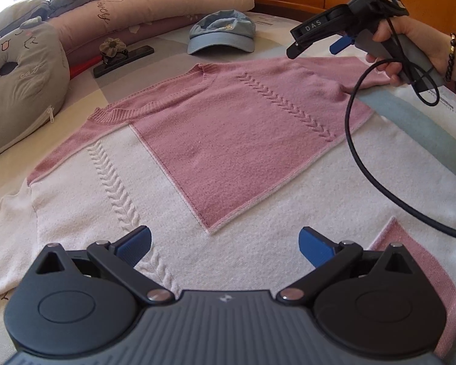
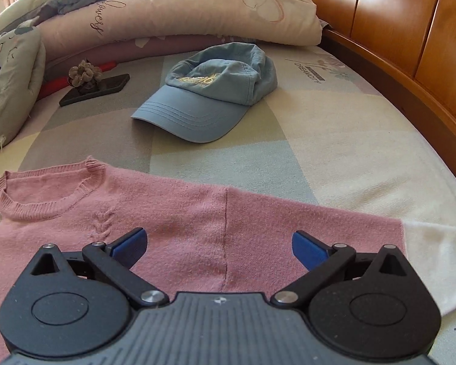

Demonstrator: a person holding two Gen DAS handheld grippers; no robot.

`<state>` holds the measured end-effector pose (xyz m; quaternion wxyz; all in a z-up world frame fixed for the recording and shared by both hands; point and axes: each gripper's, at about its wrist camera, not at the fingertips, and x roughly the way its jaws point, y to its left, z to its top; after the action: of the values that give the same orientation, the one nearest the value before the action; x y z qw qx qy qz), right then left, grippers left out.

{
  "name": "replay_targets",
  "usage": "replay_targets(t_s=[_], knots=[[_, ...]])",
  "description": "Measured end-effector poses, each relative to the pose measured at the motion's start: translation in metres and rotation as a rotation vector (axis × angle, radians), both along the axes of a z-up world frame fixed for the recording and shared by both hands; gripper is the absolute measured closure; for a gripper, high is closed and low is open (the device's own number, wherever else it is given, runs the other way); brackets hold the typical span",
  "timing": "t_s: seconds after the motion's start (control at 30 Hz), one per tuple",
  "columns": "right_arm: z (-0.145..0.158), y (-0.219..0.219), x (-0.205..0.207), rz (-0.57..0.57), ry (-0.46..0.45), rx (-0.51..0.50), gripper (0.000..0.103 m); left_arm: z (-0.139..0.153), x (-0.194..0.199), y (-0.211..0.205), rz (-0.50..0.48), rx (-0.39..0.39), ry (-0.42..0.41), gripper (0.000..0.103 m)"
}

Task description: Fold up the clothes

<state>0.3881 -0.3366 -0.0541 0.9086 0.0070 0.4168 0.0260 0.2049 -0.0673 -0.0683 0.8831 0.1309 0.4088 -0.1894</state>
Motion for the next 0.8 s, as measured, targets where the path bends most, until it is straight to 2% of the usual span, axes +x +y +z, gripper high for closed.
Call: replay_targets(t_s=[0.13, 0.3, 0.5, 0.7, 0.8], knots=[[0.023, 0.019, -0.04, 0.072, -0.022, -0.019, 0.0, -0.001, -0.004, 0.012, -0.026, -0.025, -0.011, 0.001], [0.027, 0.041, -0.094, 0.144, 0.014, 0.009, 0.0, -0.021, -0.003, 0.021, -0.027, 0.004, 0.008, 0.001], [-0.009, 0.065, -0.16, 0.181, 0.072, 0.019, 0.0, -0.027, -0.019, 0.034, -0.019, -0.037, 0.047, 0.001], [-0.038, 0.078, -0.203, 0.126, 0.071, 0.01, 0.0, -0.027, -0.048, 0.051, -0.004, -0.066, 0.056, 0.001], [-0.045, 0.078, -0.219, 0.082, 0.066, 0.038, 0.0, -0.028, -0.067, 0.06, -0.019, -0.073, 0.029, 0.001]])
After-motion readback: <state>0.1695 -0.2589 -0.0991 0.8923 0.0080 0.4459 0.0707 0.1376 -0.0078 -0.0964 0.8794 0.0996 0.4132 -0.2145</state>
